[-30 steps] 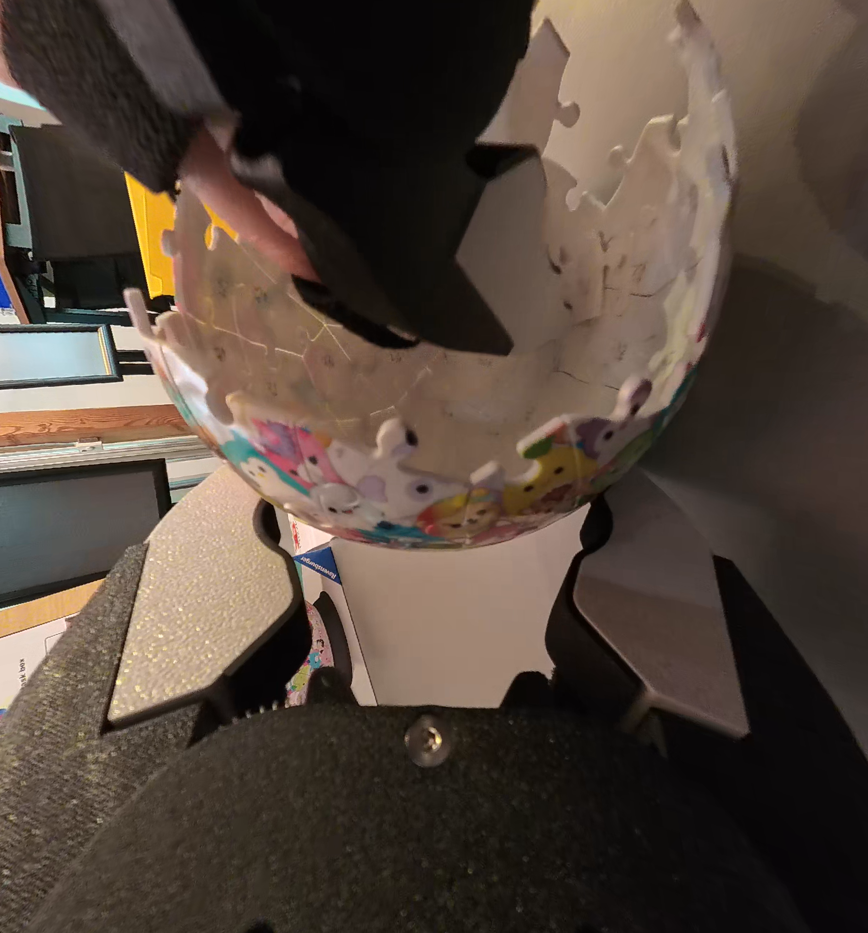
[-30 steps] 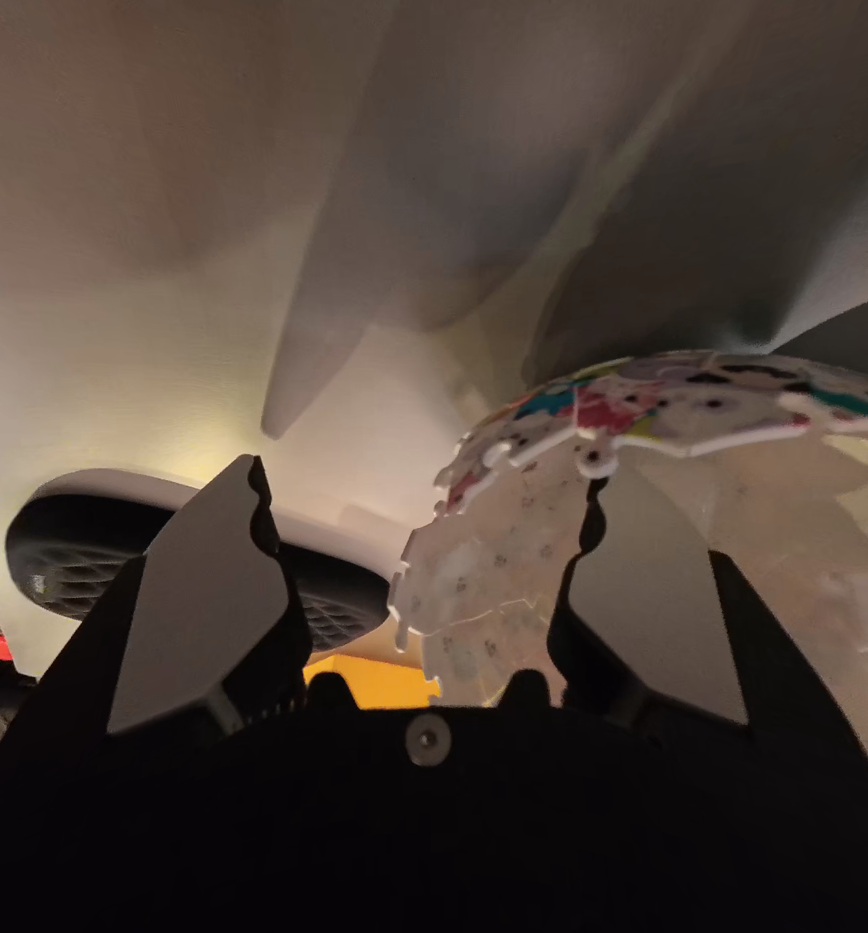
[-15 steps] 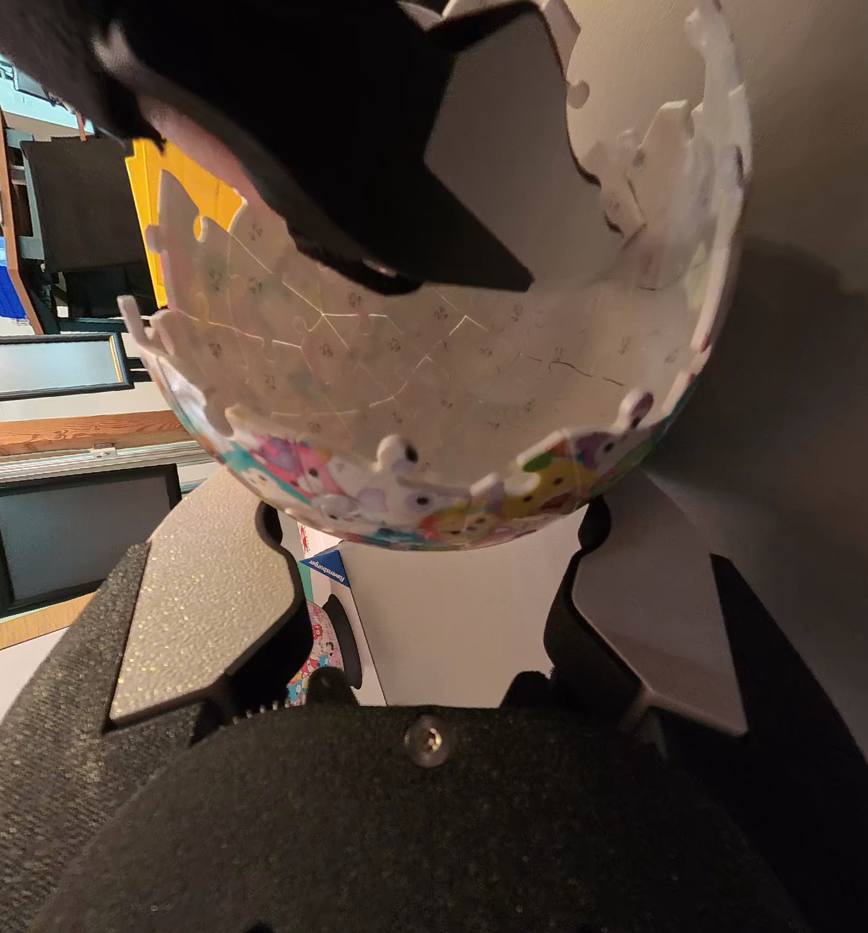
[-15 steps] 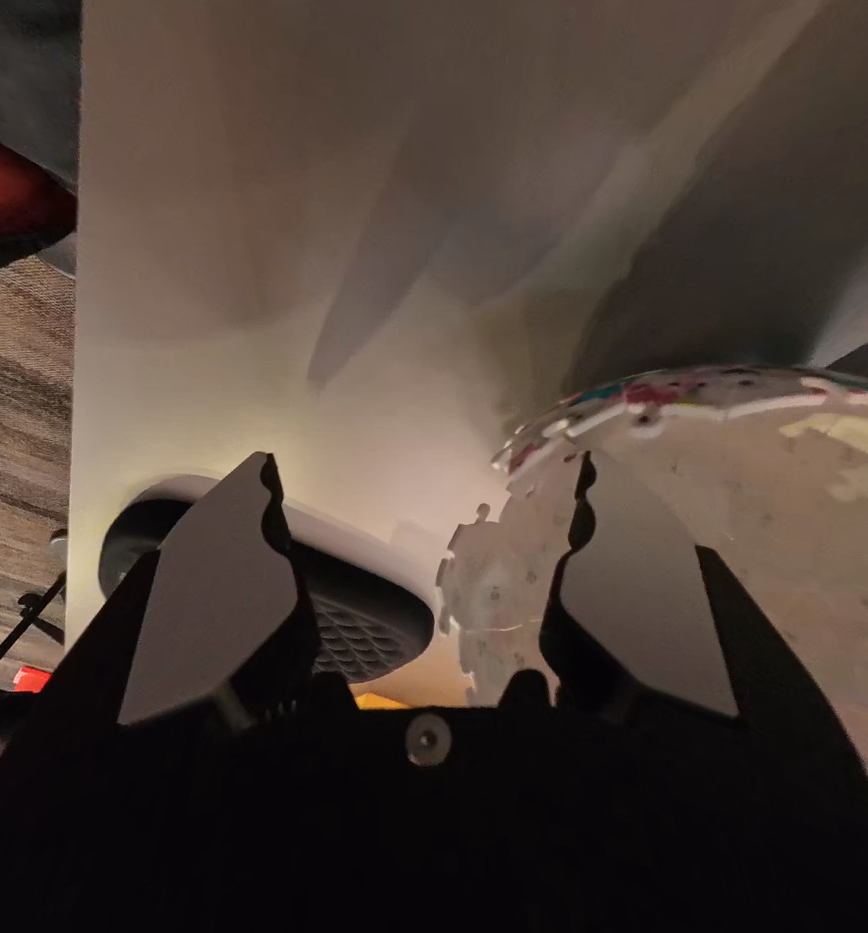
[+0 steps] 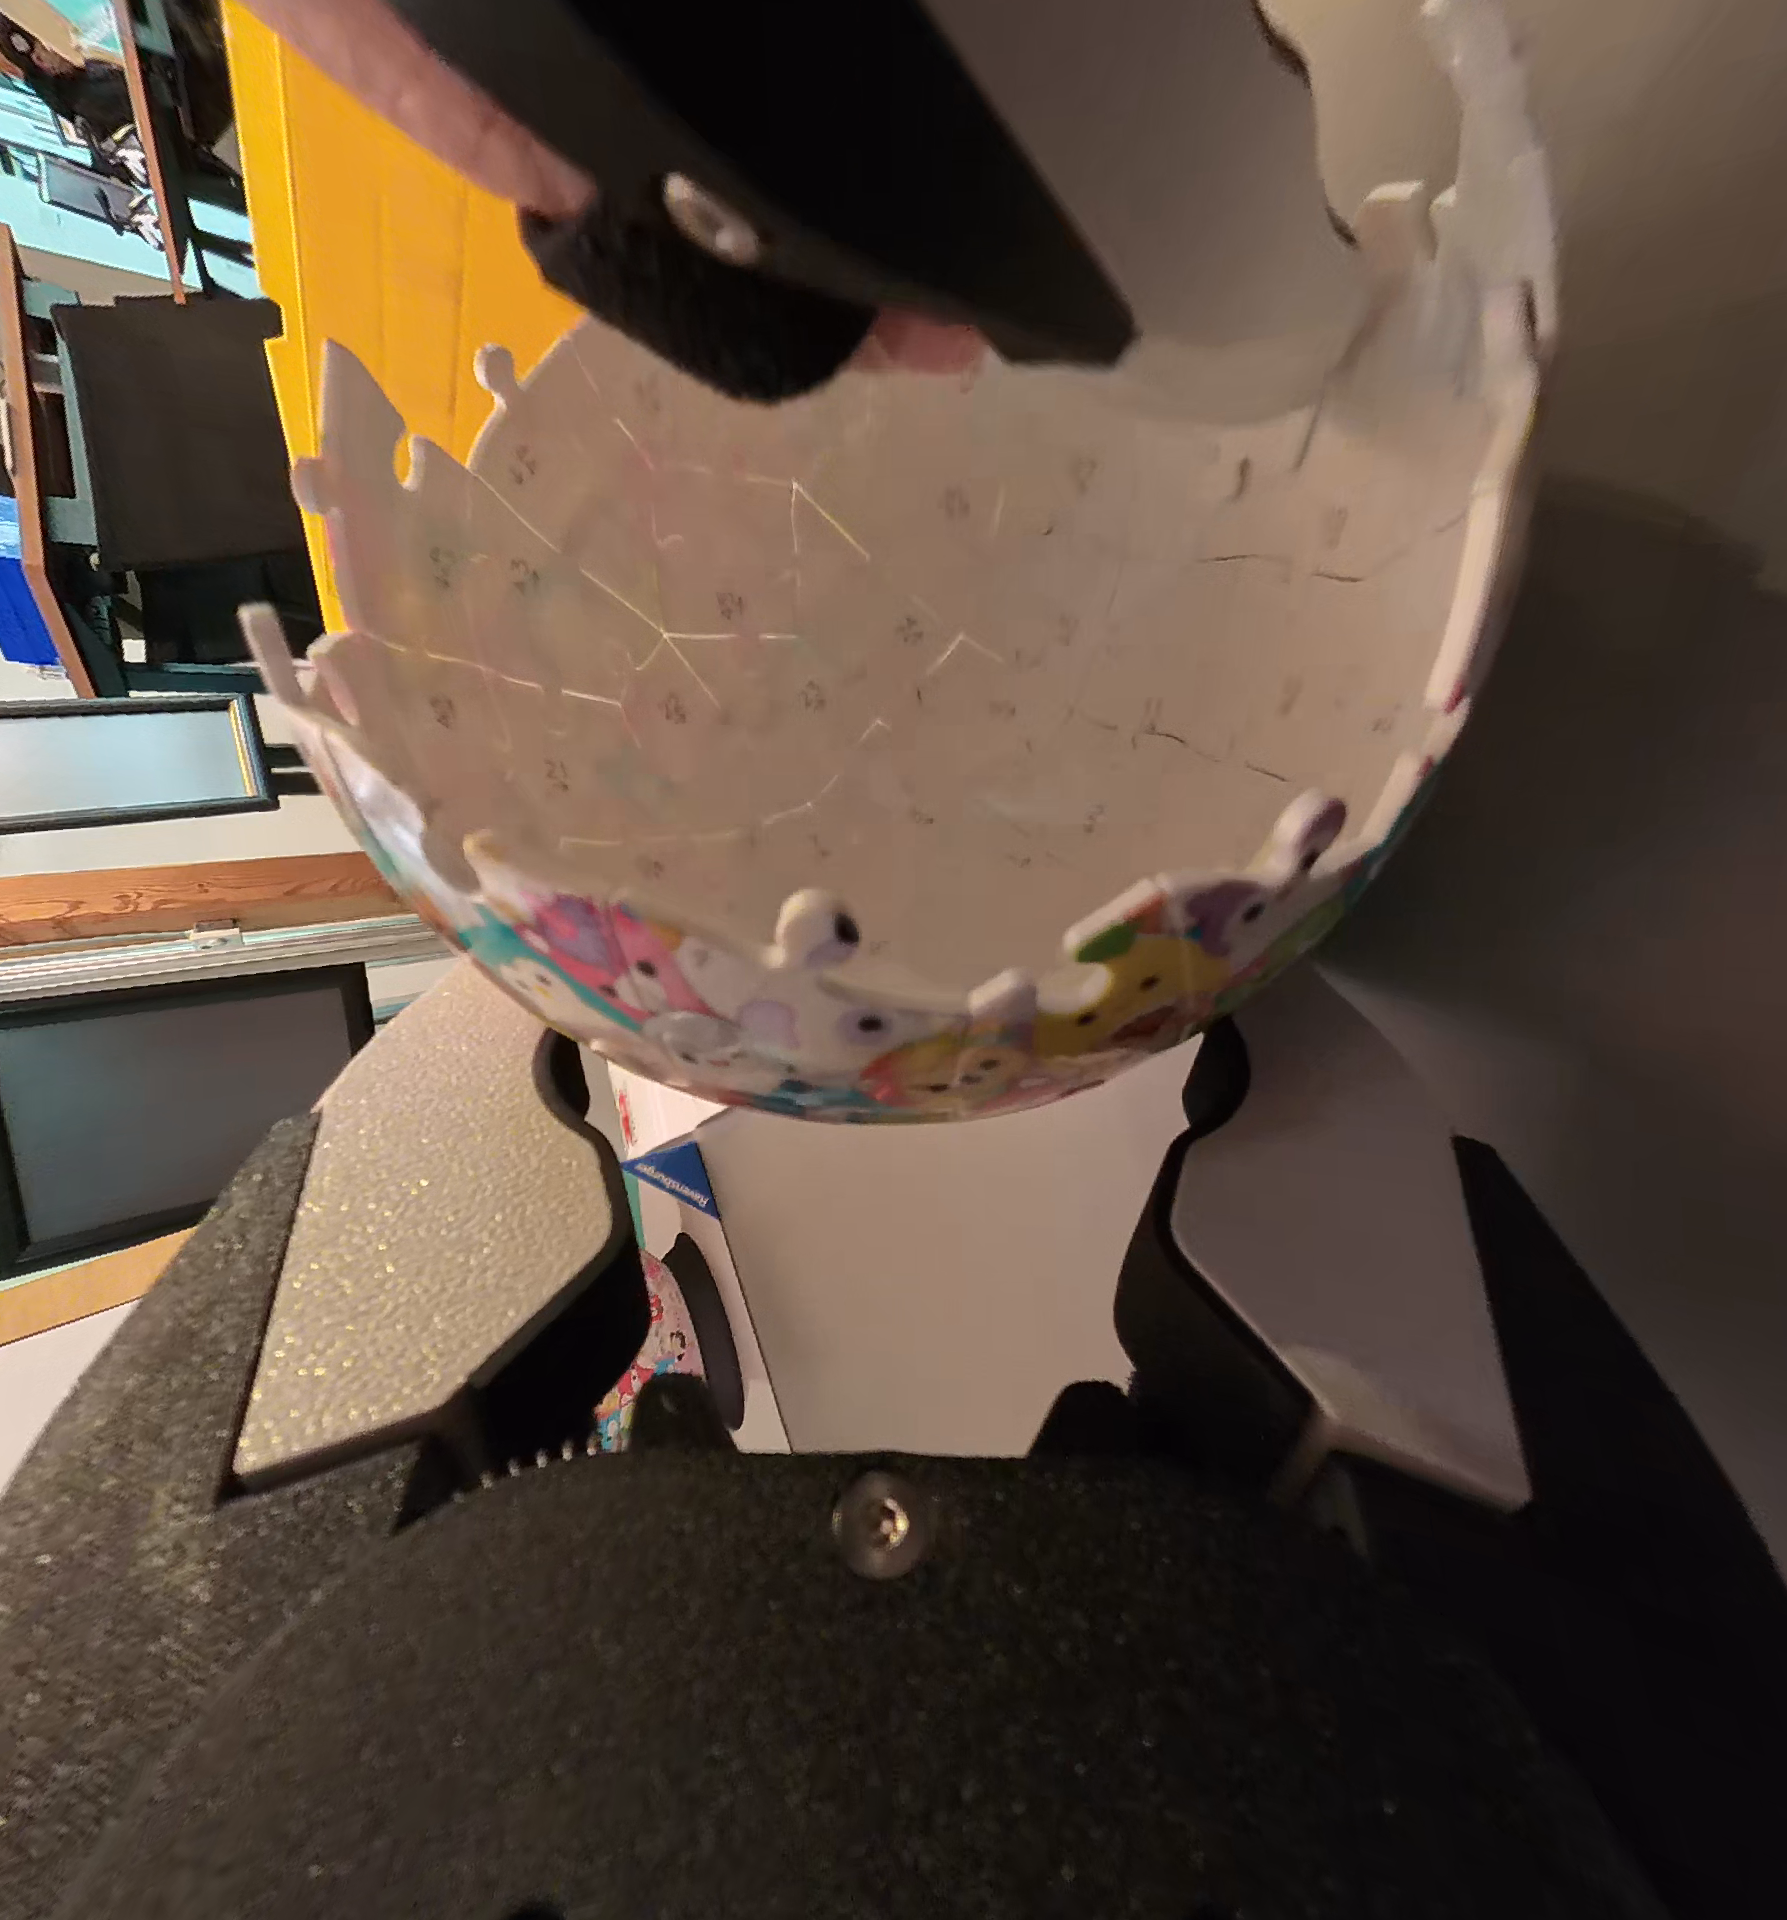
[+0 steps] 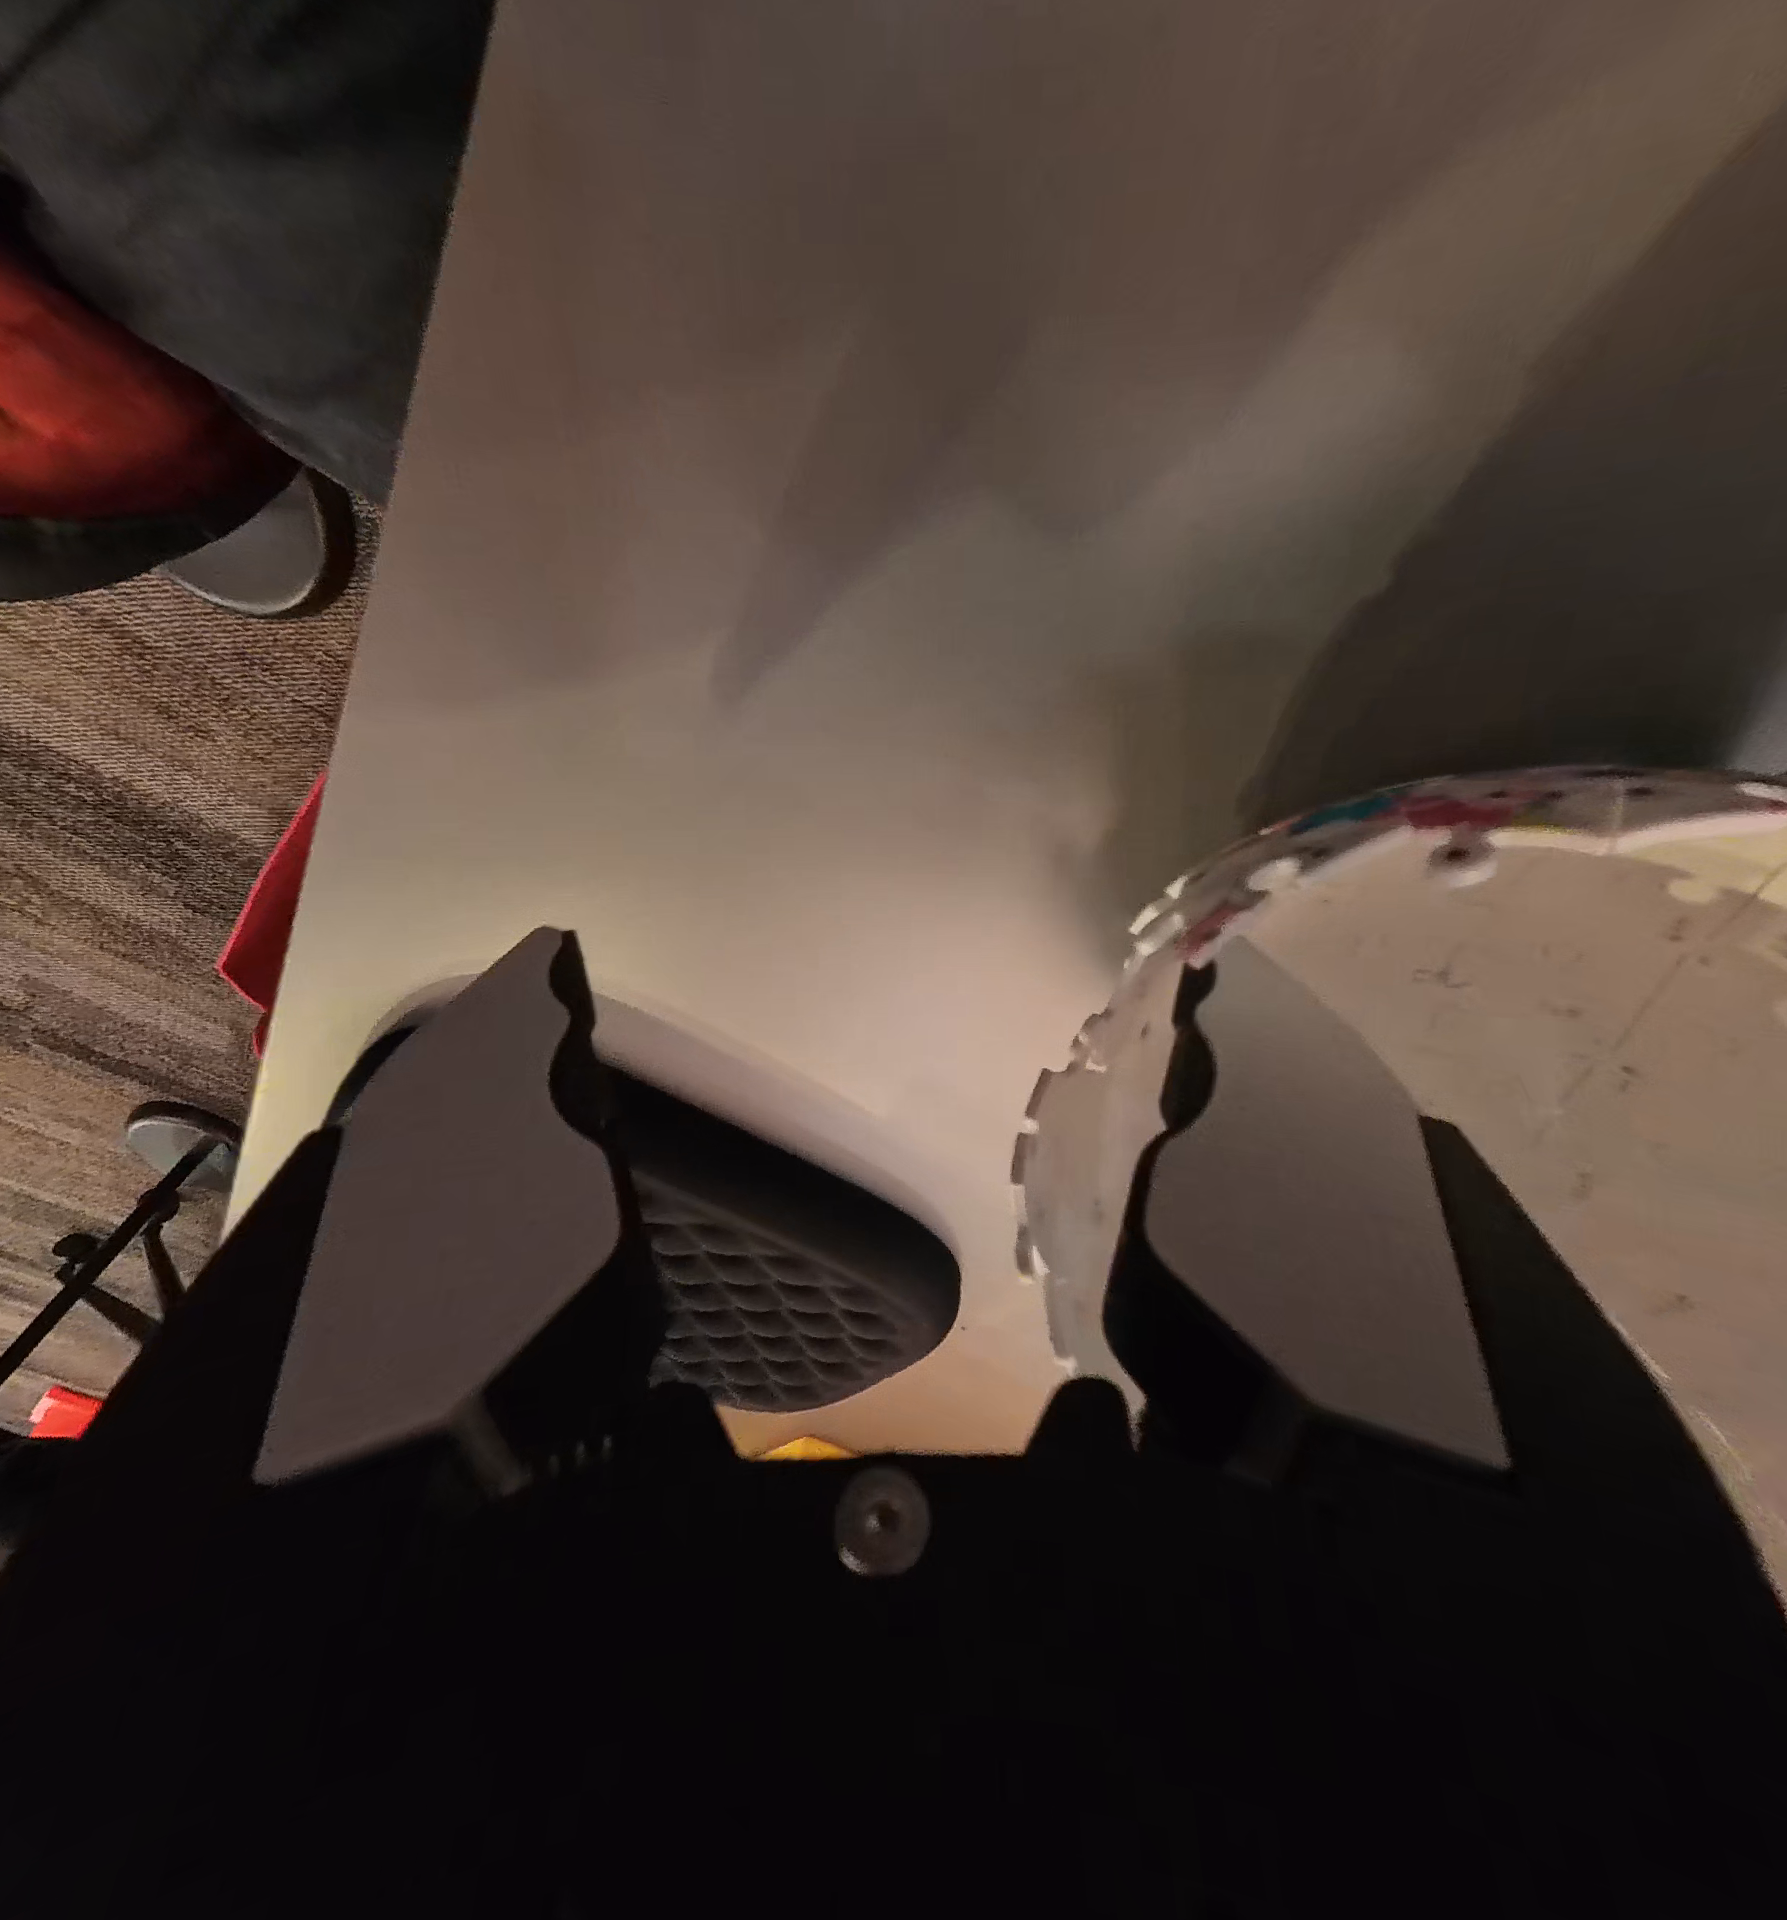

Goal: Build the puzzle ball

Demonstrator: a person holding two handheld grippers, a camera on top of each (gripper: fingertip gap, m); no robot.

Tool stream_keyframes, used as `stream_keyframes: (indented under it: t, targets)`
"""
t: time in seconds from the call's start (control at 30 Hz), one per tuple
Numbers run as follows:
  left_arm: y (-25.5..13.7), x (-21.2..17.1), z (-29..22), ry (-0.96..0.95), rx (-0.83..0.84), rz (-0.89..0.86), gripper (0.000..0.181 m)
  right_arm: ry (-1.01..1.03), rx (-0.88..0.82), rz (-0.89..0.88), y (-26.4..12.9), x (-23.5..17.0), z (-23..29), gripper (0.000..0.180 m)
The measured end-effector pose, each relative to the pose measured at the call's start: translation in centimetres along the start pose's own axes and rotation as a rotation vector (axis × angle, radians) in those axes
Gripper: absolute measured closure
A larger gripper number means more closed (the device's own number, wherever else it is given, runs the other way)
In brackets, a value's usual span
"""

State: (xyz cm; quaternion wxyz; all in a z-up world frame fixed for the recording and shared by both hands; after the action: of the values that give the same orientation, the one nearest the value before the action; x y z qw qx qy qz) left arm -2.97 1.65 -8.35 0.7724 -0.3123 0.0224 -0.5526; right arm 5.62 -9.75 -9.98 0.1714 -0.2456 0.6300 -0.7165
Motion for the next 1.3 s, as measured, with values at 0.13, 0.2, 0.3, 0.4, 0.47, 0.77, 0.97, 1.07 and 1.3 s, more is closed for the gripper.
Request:
stream_keyframes:
  t: [0.13,0.2,0.3,0.4,0.47,0.77,0.97,1.07,1.3]
  targets:
    - [0.0,0.0,0.0,0.002,0.002,-0.001,0.067,0.01,-0.062,-0.02,-0.5,0.0,-0.6,0.071]
    - [0.0,0.0,0.0,-0.003,0.001,-0.004,0.068,0.036,-0.099,-0.003,-0.6,-0.3,-1.2,0.065]
    - [0.1,0.0,0.0,0.0,-0.001,-0.004,0.068,0.041,-0.121,0.06,-0.2,-0.8,-1.9,0.062]
    - [0.1,0.0,0.1,0.003,0.0,-0.007,0.069,0.058,-0.124,0.123,0.3,-1.2,-2.4,0.055]
    - [0.0,0.0,0.1,0.005,0.003,-0.011,0.069,0.046,-0.129,0.132,0.4,-1.2,-2.7,0.054]
    - [0.0,-0.1,0.1,0.009,0.02,-0.025,0.073,0.004,-0.13,0.113,0.8,-1.3,-3.3,0.052]
    - [0.0,0.1,0.2,0.019,0.019,-0.031,0.074,0.004,-0.125,0.15,1.2,-1.8,-3.4,0.051]
    - [-0.1,0.2,0.2,0.025,0.019,-0.032,0.074,0.015,-0.116,0.161,1.3,-1.9,-3.3,0.052]
    - [0.0,0.1,0.4,0.036,0.026,-0.021,0.075,-0.001,-0.161,0.204,1.5,-2.0,-3.4,0.052]
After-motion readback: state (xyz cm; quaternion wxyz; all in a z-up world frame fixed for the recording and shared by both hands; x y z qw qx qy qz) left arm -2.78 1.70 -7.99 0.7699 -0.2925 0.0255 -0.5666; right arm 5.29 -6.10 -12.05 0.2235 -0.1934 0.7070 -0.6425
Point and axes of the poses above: each gripper's, where its closed fingertips meet, y out along the fingers, x out of its top, z = x × y across the jaws, the point moved 5 cm from there along -y, back along the fingers, and after that the axes turned 14 degrees about -z, right-handed, at the moved point
